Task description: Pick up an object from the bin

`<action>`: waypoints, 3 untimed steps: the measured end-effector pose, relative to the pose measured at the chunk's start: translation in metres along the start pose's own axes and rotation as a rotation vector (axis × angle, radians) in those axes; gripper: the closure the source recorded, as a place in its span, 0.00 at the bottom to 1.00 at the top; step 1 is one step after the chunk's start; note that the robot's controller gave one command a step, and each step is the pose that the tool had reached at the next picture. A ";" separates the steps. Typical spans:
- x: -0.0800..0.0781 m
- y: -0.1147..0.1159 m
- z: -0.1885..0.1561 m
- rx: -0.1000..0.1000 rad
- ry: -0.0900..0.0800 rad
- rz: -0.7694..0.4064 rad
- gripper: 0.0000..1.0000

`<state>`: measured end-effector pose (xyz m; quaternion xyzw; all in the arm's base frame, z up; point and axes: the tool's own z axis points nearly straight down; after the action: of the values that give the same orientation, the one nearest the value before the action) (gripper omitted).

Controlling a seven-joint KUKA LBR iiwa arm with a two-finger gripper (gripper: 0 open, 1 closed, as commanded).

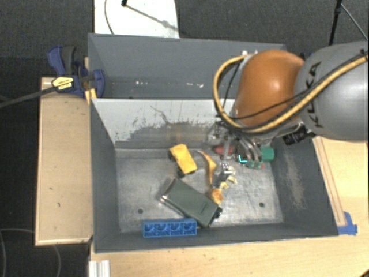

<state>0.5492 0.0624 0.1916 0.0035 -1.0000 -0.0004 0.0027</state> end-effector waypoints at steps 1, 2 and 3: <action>-0.002 0.000 -0.005 0.000 -0.008 0.001 0.00; -0.005 -0.007 0.034 -0.001 -0.012 0.121 0.00; -0.025 -0.018 0.093 -0.002 -0.011 0.273 0.00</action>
Offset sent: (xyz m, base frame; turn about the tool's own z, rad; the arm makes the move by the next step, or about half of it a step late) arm 0.0070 -0.0197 -0.1082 0.3281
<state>0.5735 0.0451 0.0982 -0.1327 -0.9912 -0.0009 -0.0026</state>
